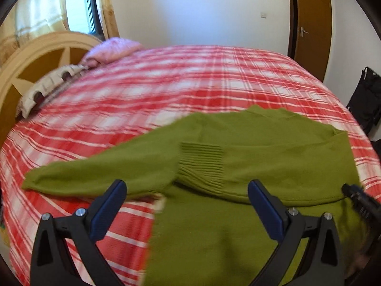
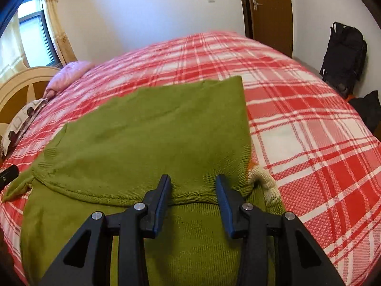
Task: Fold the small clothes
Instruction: 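Grasp the other sleeve cuff with the left gripper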
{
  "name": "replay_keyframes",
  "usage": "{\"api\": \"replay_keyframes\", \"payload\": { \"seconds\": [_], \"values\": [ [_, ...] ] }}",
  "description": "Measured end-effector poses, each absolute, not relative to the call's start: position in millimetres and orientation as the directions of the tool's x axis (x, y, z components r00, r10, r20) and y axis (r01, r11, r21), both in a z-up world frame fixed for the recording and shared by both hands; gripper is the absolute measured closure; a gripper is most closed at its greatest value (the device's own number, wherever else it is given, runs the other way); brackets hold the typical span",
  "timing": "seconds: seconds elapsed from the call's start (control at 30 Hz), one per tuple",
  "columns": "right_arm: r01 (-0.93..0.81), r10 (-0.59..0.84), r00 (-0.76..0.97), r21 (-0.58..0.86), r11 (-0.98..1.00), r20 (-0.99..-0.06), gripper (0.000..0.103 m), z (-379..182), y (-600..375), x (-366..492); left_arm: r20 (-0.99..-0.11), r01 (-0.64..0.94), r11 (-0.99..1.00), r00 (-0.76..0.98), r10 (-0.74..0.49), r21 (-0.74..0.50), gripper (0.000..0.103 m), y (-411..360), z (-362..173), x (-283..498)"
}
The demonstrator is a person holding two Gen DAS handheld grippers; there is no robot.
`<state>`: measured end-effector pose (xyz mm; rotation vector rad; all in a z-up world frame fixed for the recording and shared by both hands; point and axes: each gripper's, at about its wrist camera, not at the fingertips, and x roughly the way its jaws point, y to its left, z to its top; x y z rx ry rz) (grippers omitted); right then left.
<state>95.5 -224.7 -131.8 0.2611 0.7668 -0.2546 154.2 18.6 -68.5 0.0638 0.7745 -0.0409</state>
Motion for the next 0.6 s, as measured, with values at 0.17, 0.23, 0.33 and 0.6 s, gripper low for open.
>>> {"api": "replay_keyframes", "payload": {
  "seconds": [0.17,0.23,0.33,0.6],
  "values": [
    [0.306,-0.127,0.704,0.137,0.942,-0.698,0.056,-131,-221,91,-0.693,-0.037,0.999,0.721,0.03,0.005,0.0,55,-66,147],
    [0.299,-0.112,0.713,0.155,0.942,-0.692,0.053,-132,-221,91,-0.682,-0.14,0.99,0.726,0.09,-0.019,0.0,97,-63,147],
    [0.297,-0.102,0.717,0.17,0.94,-0.689,0.053,-132,-221,92,-0.682,-0.319,0.947,0.702,0.205,-0.044,0.0,170,-61,148],
    [0.299,-0.109,0.713,0.16,0.941,-0.693,0.053,-133,-220,94,-0.722,-0.61,0.757,0.631,0.284,-0.235,0.009,321,-86,149]
  ]
}}
